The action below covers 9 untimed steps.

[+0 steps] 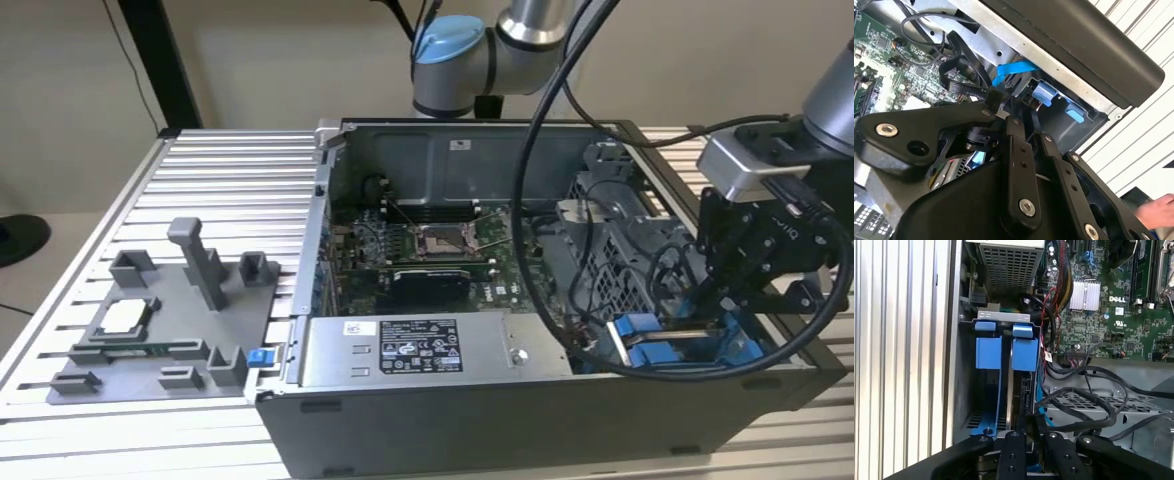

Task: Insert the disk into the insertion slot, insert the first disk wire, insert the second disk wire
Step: 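Insert the first disk wire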

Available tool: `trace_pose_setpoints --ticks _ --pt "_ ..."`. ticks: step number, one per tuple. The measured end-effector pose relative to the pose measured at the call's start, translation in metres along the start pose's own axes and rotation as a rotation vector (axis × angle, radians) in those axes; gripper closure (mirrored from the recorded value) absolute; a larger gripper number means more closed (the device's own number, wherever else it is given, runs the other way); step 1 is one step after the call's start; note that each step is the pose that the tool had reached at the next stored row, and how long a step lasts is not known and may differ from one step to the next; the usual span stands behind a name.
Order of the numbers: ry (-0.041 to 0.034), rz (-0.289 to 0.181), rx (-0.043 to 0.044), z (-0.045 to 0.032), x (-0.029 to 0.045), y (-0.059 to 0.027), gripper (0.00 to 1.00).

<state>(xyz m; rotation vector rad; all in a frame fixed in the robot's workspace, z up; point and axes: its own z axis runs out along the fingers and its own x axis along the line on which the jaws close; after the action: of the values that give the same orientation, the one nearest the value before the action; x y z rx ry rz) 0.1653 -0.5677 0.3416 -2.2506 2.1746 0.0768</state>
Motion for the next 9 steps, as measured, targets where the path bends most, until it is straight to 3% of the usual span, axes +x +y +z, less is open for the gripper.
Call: trace_pose_setpoints --ticks 9 --pt "0.0002 0.0 0.0 0.0016 0.0017 0.0 1.0"
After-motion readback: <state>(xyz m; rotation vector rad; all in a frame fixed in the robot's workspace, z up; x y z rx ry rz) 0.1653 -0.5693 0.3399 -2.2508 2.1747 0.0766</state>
